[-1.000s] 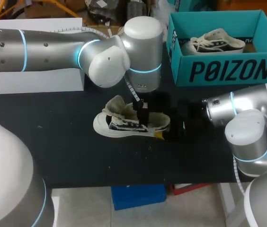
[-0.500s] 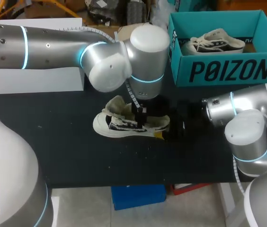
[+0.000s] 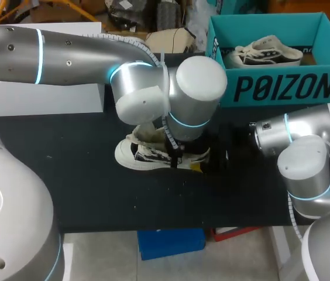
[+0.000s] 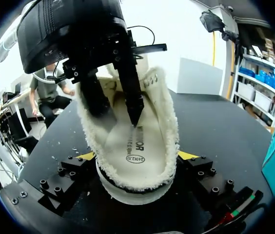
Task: Take the shoe out of the shoebox, open the shoe tongue, remove and reinsert the insole, then place the shoe into the shoebox
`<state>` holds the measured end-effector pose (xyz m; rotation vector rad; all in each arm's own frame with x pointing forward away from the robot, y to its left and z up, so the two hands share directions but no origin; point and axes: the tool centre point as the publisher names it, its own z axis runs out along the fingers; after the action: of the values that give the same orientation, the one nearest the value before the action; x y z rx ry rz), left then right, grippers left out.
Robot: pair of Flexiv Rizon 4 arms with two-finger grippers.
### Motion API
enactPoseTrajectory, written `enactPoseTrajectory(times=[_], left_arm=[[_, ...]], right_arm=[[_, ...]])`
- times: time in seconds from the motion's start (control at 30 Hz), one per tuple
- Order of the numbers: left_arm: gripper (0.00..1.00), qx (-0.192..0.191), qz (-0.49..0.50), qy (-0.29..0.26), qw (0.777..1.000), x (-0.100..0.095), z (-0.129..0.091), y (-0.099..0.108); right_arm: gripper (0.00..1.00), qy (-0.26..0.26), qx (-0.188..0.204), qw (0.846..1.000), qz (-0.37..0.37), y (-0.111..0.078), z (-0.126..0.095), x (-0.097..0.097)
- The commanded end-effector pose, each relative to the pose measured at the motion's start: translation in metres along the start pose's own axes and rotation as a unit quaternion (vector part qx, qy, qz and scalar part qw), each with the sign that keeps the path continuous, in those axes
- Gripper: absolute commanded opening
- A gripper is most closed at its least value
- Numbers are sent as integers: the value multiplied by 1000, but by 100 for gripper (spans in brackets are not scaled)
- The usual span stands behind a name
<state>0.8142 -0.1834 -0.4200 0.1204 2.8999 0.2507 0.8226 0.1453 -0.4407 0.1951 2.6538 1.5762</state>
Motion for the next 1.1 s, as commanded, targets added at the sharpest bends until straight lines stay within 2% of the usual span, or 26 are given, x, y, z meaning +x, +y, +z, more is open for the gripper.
enactPoseTrajectory(times=[0.03, 0.13, 0.37, 0.47, 0.73, 0.8, 0.83, 0.87, 1.1], left_arm=[[29, -10, -18, -44, 999, -1, 14, 7], [26, -7, -31, -61, 998, -10, 16, 13], [29, 12, -43, -91, 995, -31, 26, 18], [26, 20, -44, -101, 994, -39, 29, 19], [24, 44, -44, -106, 992, -45, 34, 10], [20, 46, -43, -103, 993, -45, 35, 9], [14, 48, -40, -99, 993, -44, 36, 8], [0, 50, -39, -96, 993, -43, 36, 7], [0, 70, -18, -64, 995, -34, 24, -3]], right_arm=[[0, -1, 1, 1000, 1, -2, 0, 0], [0, -1, 1, 1000, 1, -2, 0, 0], [0, -1, 1, 1000, 1, -2, 0, 0], [0, -1, 1, 1000, 1, -2, 0, 0], [0, -1, 1, 1000, 1, -2, 0, 0], [0, -1, 1, 1000, 1, -2, 0, 0], [0, -1, 1, 1000, 1, -2, 0, 0], [0, -1, 1, 1000, 1, -2, 0, 0], [0, -1, 1, 1000, 1, -2, 0, 0]])
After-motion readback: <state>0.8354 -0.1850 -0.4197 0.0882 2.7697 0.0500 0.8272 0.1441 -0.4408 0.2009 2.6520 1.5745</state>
